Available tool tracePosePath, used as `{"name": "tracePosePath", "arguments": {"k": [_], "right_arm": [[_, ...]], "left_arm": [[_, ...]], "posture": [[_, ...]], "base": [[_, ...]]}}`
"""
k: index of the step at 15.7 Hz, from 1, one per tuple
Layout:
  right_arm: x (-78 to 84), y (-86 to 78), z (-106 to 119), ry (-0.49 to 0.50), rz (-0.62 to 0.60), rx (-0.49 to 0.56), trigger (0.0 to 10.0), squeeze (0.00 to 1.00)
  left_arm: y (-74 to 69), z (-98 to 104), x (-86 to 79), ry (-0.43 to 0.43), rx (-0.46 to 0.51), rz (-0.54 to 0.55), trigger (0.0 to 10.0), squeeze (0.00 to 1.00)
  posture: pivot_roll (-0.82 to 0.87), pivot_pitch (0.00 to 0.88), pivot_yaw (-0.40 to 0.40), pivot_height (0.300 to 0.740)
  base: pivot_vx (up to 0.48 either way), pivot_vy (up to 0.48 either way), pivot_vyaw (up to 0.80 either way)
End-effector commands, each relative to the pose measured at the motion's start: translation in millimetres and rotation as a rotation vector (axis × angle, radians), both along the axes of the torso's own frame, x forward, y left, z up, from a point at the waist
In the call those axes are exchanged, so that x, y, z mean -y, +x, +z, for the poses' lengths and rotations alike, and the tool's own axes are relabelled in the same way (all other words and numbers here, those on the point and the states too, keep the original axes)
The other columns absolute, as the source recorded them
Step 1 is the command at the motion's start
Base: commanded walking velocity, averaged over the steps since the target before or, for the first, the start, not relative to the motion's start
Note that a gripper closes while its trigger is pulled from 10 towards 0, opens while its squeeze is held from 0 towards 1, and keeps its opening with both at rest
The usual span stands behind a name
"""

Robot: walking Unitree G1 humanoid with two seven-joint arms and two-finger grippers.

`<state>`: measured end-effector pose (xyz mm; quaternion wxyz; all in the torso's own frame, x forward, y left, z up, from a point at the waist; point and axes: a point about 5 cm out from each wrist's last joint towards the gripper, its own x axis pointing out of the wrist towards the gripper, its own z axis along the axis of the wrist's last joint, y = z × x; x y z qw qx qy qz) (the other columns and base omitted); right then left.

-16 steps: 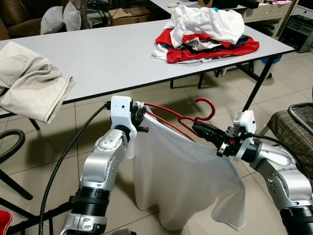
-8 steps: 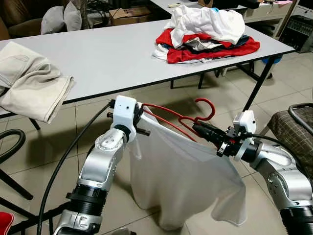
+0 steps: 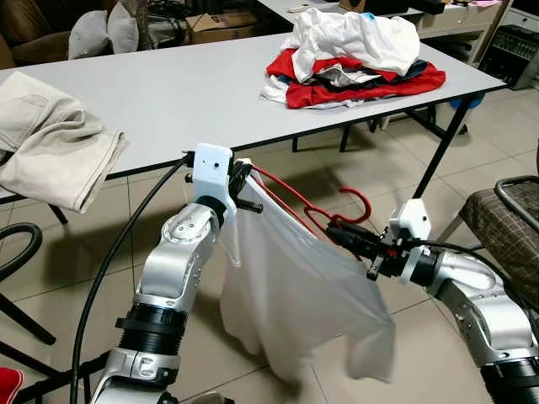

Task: Hang hanger

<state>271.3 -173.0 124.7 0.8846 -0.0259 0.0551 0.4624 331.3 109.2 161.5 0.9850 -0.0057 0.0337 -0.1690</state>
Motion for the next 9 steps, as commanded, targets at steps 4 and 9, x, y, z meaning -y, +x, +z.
{"name": "tracePosePath", "arguments": {"k": [4, 9], "right_arm": [[2.6, -0.4, -5.6, -0.057, -0.008, -0.02, 10.0, 0.0], [10.3, 4.8, 6.3, -0.005, -0.057, 0.006, 10.0, 0.0]], "left_arm": [[1.5, 16.8, 2.2, 0.078, 0.077, -0.039, 0.0, 0.0], [0.5, -0.3, -9.9, 0.281, 0.027, -0.085, 0.0, 0.0]], "posture": [[-0.13, 0.0, 0.021, 0.74], [-0.13, 0.0, 0.023, 0.74]], "base": [[0.0, 0.0, 0.0], [0.0, 0.0, 0.0]]}}
